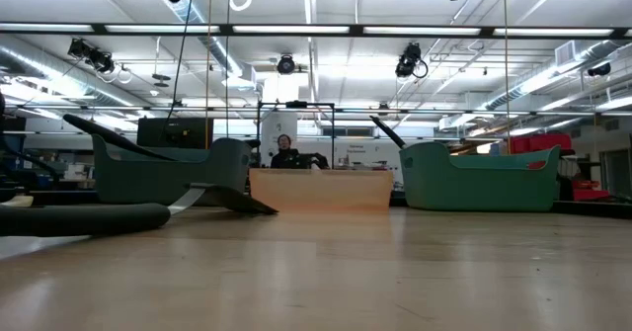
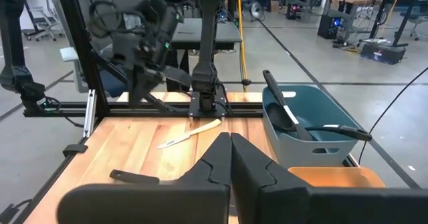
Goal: Pick & Place Kitchen Items
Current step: Put the black spatula into the green bin
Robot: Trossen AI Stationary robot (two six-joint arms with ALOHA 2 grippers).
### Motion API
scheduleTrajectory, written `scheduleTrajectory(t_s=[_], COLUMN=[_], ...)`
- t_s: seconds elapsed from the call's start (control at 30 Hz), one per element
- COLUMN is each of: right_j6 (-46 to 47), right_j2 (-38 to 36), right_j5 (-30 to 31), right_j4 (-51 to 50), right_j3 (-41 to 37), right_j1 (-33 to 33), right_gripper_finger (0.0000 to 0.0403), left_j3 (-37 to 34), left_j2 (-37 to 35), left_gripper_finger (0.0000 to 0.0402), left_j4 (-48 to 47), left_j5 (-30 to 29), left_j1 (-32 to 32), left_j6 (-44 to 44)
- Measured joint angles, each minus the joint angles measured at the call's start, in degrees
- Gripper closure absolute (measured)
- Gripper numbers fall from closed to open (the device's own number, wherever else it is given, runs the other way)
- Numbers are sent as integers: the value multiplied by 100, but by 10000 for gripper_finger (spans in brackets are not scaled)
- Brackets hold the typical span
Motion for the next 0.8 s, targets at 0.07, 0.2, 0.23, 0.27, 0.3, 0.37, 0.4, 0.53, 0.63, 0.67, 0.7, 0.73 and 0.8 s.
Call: scheduleTrajectory(t_s=[0.07,0.2,0.23,0.27,0.3,0.37,0.4,0.53,0.63,0.67,0.7,0.73,0.8], right_j6=[0,0,0,0,0,0,0,33,108,115,114,116,116], right_j2=[2,2,2,0,0,0,0,0,0,0,0,0,0], right_j5=[-1,1,1,0,1,1,1,1,3,3,3,3,3], right_j4=[-45,-108,-114,-110,-114,-142,-141,-138,-151,-151,-159,-173,-175], right_j3=[0,-2,0,0,0,-1,-1,0,-2,0,-2,0,-1], right_j1=[-2,-2,0,0,0,0,-1,-1,0,0,0,0,0], right_gripper_finger=[398,398,398,398,398,398,398,398,398,398,398,398,398], left_j3=[22,17,12,4,5,21,4,15,10,10,10,10,10], left_j2=[66,216,228,219,228,304,314,286,292,291,290,292,292], left_gripper_finger=[400,400,400,400,400,399,398,389,381,380,378,376,373], left_j4=[189,264,215,165,246,442,387,478,477,488,493,501,532], left_j5=[-1,-9,-11,-12,-29,-120,-159,-243,-251,-243,-221,-192,-151], left_j1=[-111,-320,-377,-434,-494,-601,-643,-730,-734,-734,-734,-734,-734], left_j6=[2,59,156,235,327,483,529,572,567,544,472,435,362])
